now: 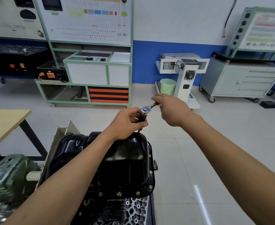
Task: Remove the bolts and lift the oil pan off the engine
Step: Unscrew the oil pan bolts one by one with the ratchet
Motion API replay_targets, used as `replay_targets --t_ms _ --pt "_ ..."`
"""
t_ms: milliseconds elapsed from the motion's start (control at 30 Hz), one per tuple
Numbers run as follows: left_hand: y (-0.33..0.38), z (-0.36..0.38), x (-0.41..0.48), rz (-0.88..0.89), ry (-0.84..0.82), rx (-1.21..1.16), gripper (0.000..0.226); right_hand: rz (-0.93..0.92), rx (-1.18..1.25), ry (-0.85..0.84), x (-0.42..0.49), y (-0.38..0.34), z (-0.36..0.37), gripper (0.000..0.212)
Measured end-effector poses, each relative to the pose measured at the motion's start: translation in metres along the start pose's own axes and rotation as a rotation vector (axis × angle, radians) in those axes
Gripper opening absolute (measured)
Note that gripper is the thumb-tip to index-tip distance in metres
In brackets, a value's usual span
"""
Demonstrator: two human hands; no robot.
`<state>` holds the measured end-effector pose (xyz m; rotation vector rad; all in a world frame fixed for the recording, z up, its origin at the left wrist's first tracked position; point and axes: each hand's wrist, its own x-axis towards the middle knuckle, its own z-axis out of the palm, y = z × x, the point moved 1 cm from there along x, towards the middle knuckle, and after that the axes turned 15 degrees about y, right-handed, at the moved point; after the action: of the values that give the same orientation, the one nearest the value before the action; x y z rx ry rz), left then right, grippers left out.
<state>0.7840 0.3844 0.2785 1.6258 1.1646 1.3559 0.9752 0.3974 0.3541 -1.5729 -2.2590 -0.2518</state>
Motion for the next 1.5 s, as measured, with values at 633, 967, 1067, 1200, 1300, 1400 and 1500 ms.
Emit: replay_targets --t_ms 633,967,1067,1200,1300,1400,1500 --pt "-0.004 -0.001 0.0 0.015 0.136 0.044 0.02 0.06 0.24 -0.027 -0.085 -0.037 -0.032 0.032" --pt "0.0 -0.001 -0.001 0.035 0.122 0.04 0.022 0.151 0.266 -0.059 -0.081 -0.044 -0.03 0.025" --pt "0.002 -0.001 -0.001 0.058 0.088 0.069 0.031 0.159 0.147 -0.09 -0.063 -0.025 -0.04 0.008" --pt "0.002 -0.001 0.0 0.09 0.062 0.089 0.037 0.145 -0.052 -0.005 -0.038 -0.01 -0.034 0.026" --pt "0.003 0.0 0.0 0.055 0.056 0.088 0.028 0.09 -0.095 0.02 -0.024 -0.003 -0.021 0.035" --pt "0.006 0.0 0.0 0.045 0.055 0.094 0.027 0.044 -0.011 -0.022 -0.015 0.004 -0.004 0.068" --pt "0.008 -0.001 0.0 0.042 0.043 0.101 0.03 -0.019 0.031 -0.049 -0.01 0.004 0.008 0.089"
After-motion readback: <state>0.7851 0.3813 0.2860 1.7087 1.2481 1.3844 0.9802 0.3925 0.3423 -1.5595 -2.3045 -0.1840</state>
